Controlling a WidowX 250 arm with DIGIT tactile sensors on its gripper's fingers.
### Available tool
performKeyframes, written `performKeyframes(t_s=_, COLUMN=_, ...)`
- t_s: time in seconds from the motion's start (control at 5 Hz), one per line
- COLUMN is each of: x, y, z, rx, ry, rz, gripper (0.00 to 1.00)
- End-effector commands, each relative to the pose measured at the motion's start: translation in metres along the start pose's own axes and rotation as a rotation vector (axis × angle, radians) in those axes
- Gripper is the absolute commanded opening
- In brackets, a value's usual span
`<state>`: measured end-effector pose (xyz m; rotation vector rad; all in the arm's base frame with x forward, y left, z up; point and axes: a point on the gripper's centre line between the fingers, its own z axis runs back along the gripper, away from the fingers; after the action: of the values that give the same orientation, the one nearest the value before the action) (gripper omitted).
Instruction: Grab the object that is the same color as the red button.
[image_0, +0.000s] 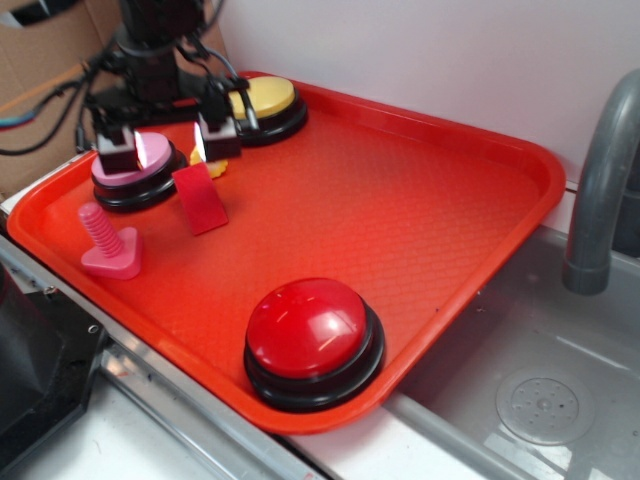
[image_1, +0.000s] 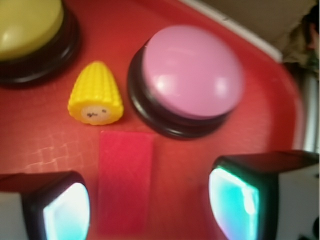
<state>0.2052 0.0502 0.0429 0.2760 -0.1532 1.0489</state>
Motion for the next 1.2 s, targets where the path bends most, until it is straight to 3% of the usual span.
performKeyframes(t_s=0.0, x=0.016, y=0.002, z=-0.033, rx=-0.067, ry=0.054, rz=0.0, gripper=1.0)
performKeyframes(t_s=0.2, x=0.015, y=0.004, z=-0.039, rx=-0.112, ry=0.118, rz=-0.015, gripper=1.0)
performKeyframes(t_s=0.4, x=0.011, y=0.004, z=-0.039, rx=-0.167, ry=0.13, rz=-0.003, gripper=1.0)
performKeyframes(t_s=0.6, x=0.01, y=0.003, z=-0.037, rx=-0.164, ry=0.126, rz=-0.034, gripper=0.0)
performKeyframes(t_s=0.8, x=0.01, y=0.002, z=-0.03, rx=-0.18, ry=0.117, rz=-0.064, gripper=0.0)
performKeyframes(t_s=1.0, x=0.008, y=-0.004, z=0.009, rx=-0.197, ry=0.042, rz=-0.216, gripper=0.0)
